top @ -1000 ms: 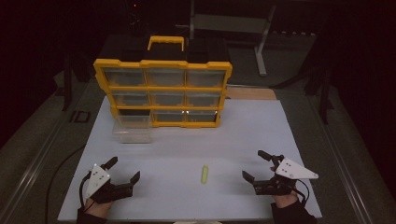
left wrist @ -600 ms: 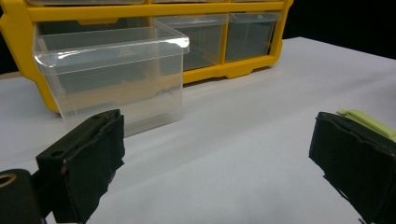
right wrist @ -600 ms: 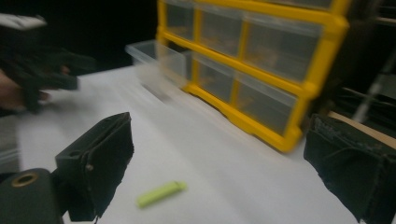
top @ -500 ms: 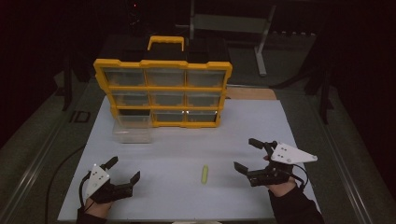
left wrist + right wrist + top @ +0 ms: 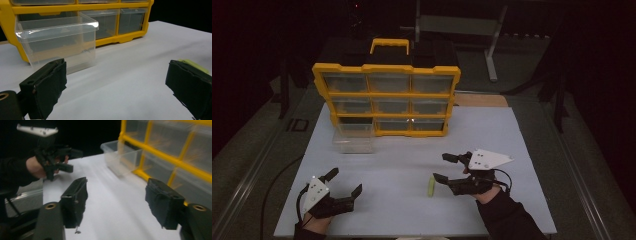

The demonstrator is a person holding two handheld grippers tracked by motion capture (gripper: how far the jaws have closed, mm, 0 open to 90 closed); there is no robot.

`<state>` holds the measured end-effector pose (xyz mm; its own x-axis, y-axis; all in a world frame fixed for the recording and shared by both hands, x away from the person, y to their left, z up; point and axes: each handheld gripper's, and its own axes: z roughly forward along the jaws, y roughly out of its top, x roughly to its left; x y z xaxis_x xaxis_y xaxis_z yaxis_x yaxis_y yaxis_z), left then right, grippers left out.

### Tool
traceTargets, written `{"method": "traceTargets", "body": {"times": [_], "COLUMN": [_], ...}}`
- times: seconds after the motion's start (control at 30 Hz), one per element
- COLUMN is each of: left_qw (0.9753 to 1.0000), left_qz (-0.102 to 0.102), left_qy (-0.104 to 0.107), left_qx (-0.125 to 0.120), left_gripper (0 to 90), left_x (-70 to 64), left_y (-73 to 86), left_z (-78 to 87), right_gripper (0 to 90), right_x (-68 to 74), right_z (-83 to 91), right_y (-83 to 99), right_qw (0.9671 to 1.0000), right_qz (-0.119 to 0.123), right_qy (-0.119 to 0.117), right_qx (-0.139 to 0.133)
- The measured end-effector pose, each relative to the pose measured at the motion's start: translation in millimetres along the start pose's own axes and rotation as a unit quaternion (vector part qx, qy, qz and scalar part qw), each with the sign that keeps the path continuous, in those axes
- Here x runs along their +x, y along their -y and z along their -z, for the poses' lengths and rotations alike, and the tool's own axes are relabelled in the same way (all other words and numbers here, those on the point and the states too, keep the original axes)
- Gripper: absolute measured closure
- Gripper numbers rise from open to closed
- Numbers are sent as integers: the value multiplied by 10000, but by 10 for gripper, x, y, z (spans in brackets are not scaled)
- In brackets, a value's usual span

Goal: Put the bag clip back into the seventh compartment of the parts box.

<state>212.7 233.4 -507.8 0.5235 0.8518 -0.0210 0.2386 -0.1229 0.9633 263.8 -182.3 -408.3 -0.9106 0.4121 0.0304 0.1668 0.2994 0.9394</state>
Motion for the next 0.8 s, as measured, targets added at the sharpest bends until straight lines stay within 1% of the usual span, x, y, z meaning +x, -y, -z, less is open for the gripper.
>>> {"method": "traceTargets", "body": {"times": [0.13,0.3,0.33,0.37,0.43,0.5,0.53,0.6,0.67,0.73,0.8], "left_qw": [10000,10000,10000,10000,10000,10000,10000,10000,10000,10000,10000], "left_qz": [-5,-31,-36,-51,-51,-53,-53,-51,-53,-51,-53], "left_qy": [5,17,19,17,24,24,29,30,34,39,37], "left_qx": [4,12,18,28,28,30,32,36,38,41,39], "left_gripper": [34,34,34,34,34,34,34,34,34,34,34], "left_x": [3,0,-1,-1,-3,-4,-4,-5,-6,-6,-7], "left_y": [1,3,3,3,3,3,3,4,5,5,6], "left_z": [0,-3,-4,-4,-5,-6,-6,-7,-8,-8,-9], "right_gripper": [415,477,506,564,592,646,659,705,726,779,812], "right_x": [16,22,21,22,27,32,33,34,36,32,24], "right_z": [-153,-320,-349,-377,-430,-477,-497,-536,-574,-612,-652], "right_y": [95,224,250,276,324,366,387,434,484,537,589], "right_qw": [9998,9989,9986,9983,9977,9968,9963,9954,9944,9933,9921], "right_qz": [9,-56,-74,-113,-122,-112,-100,-82,-69,-113,-133], "right_qy": [-95,-163,-161,-143,-131,-76,-72,-76,-100,-125,-117], "right_qx": [150,444,493,550,661,790,855,948,1049,1141,1241]}}
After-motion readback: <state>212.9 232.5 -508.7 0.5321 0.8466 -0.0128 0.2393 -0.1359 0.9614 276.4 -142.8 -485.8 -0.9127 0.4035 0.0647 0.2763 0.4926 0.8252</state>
